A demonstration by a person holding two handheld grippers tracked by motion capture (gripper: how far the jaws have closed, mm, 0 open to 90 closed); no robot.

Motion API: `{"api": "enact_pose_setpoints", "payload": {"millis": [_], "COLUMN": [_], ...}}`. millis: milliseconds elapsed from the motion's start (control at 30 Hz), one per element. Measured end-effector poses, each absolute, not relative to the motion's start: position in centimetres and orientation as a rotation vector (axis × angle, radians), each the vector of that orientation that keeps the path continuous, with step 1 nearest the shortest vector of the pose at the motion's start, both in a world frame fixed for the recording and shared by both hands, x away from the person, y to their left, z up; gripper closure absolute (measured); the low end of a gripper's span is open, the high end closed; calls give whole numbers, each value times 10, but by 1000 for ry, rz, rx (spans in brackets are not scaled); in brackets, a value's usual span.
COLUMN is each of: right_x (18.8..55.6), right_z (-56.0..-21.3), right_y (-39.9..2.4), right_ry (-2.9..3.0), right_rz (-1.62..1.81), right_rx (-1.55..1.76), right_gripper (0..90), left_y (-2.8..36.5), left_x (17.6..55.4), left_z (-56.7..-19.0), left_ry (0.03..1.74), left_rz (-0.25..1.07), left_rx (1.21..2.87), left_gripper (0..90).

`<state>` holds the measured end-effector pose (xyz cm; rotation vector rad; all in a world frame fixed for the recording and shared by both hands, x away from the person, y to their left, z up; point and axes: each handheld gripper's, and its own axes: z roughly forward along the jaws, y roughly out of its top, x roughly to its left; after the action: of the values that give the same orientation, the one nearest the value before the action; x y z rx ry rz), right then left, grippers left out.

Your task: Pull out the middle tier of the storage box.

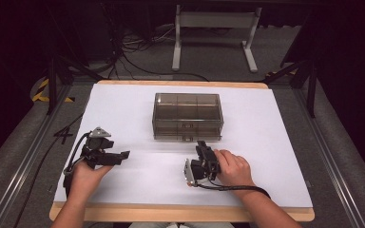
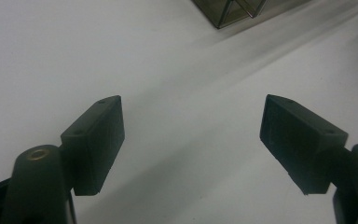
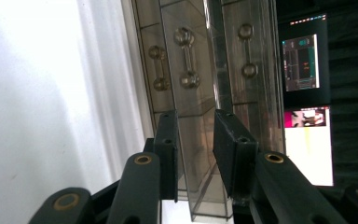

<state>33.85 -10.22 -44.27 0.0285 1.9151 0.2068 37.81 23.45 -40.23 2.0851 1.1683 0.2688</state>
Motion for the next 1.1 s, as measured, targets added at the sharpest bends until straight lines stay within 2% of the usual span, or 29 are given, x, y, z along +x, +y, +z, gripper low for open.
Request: {"api": "enact_pose_setpoints", "payload": {"millis": [467,1100], "right_x": [339,346], "right_z": [-433,-413], "right_y": [-126,-162], "right_ry": [2018,2188], "right_rz": [329,571], "right_rx": [110,269], "right_gripper": [754,747], "left_y": [235,235], "left_x": [378,378], "left_z": [-402,-402], "left_ry": [1168,1169], "left_rz": [272,269], "left_rx": [2087,2085], "left_gripper": [225,224]}}
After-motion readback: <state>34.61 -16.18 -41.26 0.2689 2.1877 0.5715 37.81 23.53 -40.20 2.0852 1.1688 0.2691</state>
